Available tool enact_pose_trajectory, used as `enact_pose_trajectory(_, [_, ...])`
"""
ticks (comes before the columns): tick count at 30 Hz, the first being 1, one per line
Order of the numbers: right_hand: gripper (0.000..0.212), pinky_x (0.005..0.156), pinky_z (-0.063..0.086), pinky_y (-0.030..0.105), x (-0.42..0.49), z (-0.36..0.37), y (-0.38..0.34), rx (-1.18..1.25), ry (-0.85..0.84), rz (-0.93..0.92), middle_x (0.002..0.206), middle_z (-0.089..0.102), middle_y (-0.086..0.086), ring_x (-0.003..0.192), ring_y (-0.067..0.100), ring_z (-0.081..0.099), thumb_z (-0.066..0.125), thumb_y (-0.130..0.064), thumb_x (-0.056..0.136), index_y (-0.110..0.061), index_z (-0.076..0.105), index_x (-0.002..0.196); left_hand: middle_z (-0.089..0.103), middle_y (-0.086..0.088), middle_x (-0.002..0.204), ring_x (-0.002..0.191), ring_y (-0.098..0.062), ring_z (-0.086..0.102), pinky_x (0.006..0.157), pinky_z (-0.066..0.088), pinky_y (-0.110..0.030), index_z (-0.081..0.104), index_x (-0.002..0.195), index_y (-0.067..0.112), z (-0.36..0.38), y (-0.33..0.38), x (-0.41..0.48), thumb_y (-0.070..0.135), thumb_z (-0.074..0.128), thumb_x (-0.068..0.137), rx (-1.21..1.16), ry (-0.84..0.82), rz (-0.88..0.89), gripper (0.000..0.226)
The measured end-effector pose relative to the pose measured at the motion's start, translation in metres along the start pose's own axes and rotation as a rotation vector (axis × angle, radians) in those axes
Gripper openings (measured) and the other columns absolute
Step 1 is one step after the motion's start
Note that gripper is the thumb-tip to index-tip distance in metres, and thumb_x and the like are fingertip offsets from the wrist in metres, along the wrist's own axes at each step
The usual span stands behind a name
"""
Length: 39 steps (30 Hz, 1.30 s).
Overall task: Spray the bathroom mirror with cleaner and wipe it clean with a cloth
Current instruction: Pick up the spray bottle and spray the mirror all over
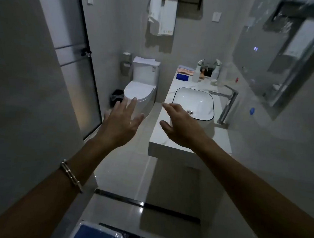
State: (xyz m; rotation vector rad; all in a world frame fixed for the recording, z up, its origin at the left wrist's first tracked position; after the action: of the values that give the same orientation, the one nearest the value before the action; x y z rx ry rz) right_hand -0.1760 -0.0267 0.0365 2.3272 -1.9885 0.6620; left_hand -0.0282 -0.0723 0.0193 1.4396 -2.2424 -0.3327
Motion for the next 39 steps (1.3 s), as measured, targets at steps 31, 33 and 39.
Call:
enact_pose_trajectory(31, [0.060,0.104,0.040,0.041,0.429,0.154,0.073,0.138,-0.195,-0.202,0.151,0.029,0.011,0.131,0.028,0.040,0.048,-0.033,0.097,-0.019,0.023,0.149,0.006,-0.005,0.159,0.145,-0.022,0.006,0.113,0.011,-0.054,0.006,0.150,0.026,0.007,-0.203,0.353,0.051,0.026,0.097,0.276,0.058,-0.326,0.063])
enact_pose_trajectory(33, [0.060,0.103,0.040,0.040,0.458,0.160,0.077,0.124,-0.173,-0.194,0.151,0.029,0.010,0.130,0.028,0.041,0.048,-0.034,0.097,-0.019,0.022,0.149,0.005,-0.005,0.159,0.145,-0.022,0.005,0.113,0.011,-0.054,0.005,0.150,0.026,0.006,-0.213,0.380,0.051,0.026,0.097,0.277,0.058,-0.293,0.062])
enact_pose_trajectory(39, [0.061,0.100,0.039,0.038,0.565,0.177,0.079,0.161,-0.072,-0.084,0.150,0.030,0.008,0.128,0.026,0.042,0.048,-0.037,0.097,-0.020,0.023,0.149,0.002,-0.003,0.159,0.145,-0.022,0.002,0.115,0.009,-0.052,0.004,0.150,0.026,-0.015,-0.259,0.478,0.050,0.027,0.097,0.277,0.068,-0.210,0.062])
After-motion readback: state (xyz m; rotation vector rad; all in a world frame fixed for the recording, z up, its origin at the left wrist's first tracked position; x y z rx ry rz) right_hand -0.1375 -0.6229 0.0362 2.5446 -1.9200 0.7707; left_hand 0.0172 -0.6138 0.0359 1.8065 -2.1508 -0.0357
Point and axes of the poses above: each hand's wrist, its own x-axis towards the middle knuckle, its own z-axis out of the palm, y = z × x, the point moved 8 cm from there along x, towards the middle knuckle
